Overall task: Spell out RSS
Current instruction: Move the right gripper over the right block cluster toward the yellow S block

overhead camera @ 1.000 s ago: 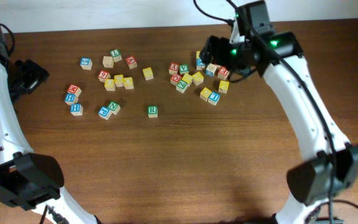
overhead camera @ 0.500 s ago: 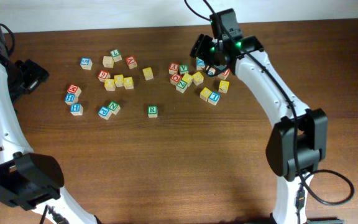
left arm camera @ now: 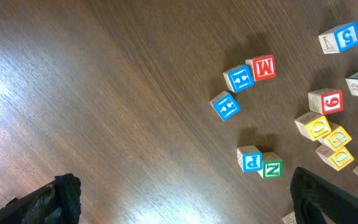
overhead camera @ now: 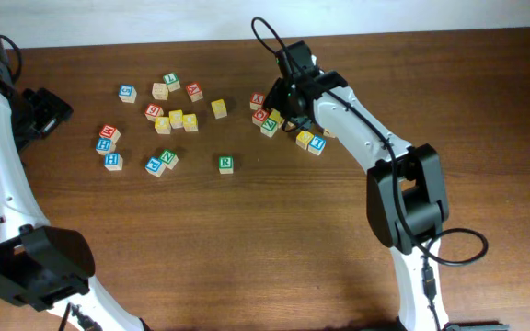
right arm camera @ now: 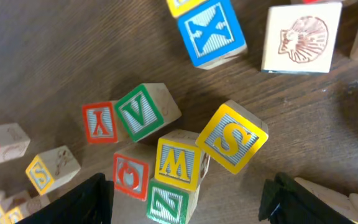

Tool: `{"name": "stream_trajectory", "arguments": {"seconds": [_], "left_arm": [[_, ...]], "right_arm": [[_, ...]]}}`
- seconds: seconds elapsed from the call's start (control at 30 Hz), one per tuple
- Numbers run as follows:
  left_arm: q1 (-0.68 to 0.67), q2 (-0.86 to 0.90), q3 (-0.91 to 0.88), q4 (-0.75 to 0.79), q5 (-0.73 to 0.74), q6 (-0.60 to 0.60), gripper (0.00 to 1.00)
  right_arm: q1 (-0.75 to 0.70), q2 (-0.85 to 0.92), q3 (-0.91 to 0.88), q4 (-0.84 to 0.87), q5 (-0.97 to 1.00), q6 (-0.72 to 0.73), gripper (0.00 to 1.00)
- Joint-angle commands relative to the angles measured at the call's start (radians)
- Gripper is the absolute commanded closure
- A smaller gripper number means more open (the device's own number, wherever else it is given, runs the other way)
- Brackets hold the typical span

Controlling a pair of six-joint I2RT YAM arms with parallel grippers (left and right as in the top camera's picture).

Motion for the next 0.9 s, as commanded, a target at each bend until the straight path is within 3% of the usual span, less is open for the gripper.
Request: {"name": "stream_trajectory", "arguments": {"seconds": [0.0,0.57,0.67,0.87], "left_arm": [[0.008,-0.013,0.008,-0.002,-0.015,0.005,0.01],[0.008,-0.013,0.008,-0.002,-0.015,0.005,0.01],[0.008,-0.013,0.008,-0.001,-0.015,0.005,0.01],[0.008,-0.013,0.008,-0.002,-0.015,0.005,0.01]], "right_arm": [[0.003,0.02,0.006,0.007,0.062,0.044,0.3],[0.003,0.099,0.0,0.018,0.077,0.069,0.31],[0.002,0.099,0.0,0.018,0.082,0.068,0.42],[-0.027,0.099,0.0,0.009,0.083,0.061,0.5]]}}
